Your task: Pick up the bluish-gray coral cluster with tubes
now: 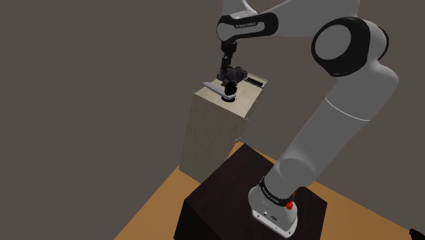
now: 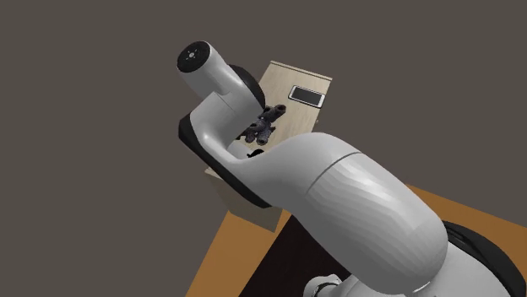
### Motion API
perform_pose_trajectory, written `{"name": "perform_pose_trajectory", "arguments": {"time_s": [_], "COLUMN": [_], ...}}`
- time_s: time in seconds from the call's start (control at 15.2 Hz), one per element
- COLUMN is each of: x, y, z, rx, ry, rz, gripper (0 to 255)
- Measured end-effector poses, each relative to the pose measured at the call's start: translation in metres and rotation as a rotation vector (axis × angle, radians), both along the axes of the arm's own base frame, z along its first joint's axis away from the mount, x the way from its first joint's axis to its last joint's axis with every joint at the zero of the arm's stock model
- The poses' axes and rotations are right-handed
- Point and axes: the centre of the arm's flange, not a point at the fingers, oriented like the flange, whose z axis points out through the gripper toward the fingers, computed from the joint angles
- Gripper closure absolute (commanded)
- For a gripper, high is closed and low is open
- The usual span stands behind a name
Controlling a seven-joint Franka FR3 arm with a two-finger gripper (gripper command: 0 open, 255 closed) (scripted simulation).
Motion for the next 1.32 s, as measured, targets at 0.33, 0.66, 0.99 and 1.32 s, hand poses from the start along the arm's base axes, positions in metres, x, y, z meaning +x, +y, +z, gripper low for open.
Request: {"name": "perform_pose_trajectory", "arguments": {"time_s": [0.33, 0.66, 0.99, 1.32], "x": [0.000, 0.000, 0.000, 0.002], "y": [0.000, 0.000, 0.000, 0.000], "z": [-0.001, -0.001, 0.018, 0.044], "rx": [0.000, 0.000, 0.000, 0.001], "ry": [-0.003, -0.003, 0.001, 0.001], "rz": [0.002, 0.002, 0.000, 0.000], "gripper": [255, 255, 255, 255]}}
